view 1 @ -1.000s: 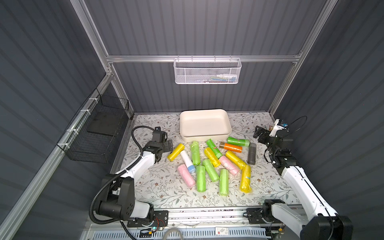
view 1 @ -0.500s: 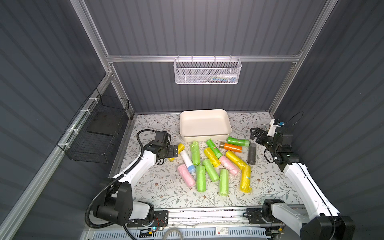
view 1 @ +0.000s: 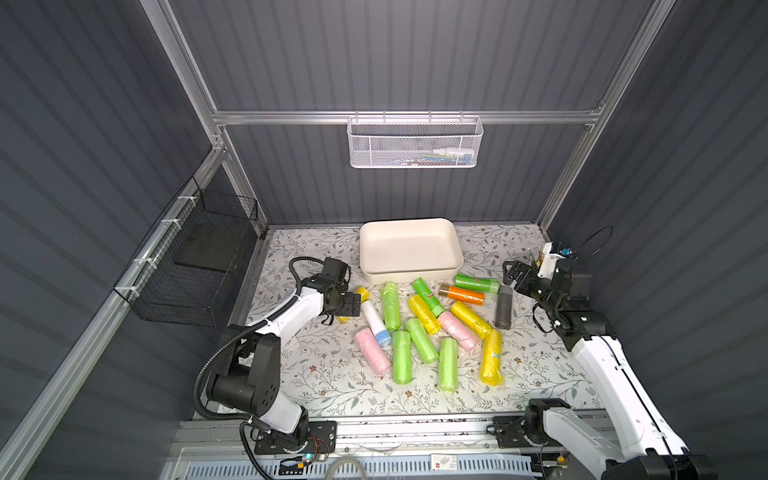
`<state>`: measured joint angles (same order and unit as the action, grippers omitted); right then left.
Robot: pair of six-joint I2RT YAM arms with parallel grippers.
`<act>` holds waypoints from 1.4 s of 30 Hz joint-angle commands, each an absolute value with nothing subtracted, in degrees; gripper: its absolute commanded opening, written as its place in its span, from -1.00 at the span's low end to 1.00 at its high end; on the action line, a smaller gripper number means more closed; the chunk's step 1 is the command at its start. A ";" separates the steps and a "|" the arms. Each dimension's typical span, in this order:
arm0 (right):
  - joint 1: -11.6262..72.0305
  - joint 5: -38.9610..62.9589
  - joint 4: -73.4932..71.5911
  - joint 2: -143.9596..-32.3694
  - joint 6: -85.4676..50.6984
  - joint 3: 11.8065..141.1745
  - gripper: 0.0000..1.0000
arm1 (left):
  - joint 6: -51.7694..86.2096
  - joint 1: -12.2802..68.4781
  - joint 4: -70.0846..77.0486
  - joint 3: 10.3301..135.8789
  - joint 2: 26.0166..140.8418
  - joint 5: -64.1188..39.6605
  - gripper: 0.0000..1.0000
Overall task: Put the roll of trash bags into the storage box
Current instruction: Pick up the roll of trash bags from the center of the board.
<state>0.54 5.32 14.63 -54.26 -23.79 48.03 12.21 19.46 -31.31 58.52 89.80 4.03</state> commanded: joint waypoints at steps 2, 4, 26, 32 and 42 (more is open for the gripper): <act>0.62 4.91 16.70 -53.04 -22.89 50.40 0.98 | 10.31 19.78 -32.35 61.23 92.49 4.26 0.83; 0.62 5.10 17.21 -52.79 -23.39 50.71 0.98 | 10.29 19.78 -32.35 61.94 93.95 4.13 0.80; 0.62 4.77 21.97 -50.04 -23.40 53.54 0.98 | 7.40 19.81 -31.09 67.09 104.24 1.85 0.55; 0.62 3.82 24.24 -48.72 -22.84 53.26 0.98 | 7.48 19.85 -32.12 67.19 105.90 3.55 0.32; 0.65 12.06 24.47 -46.66 -25.82 52.51 0.98 | 12.49 19.86 -30.54 66.18 99.77 -1.37 -0.06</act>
<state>0.54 7.25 24.58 -48.03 -24.43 52.51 10.11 19.46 -30.28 65.84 103.77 2.07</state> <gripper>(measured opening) 0.991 0.482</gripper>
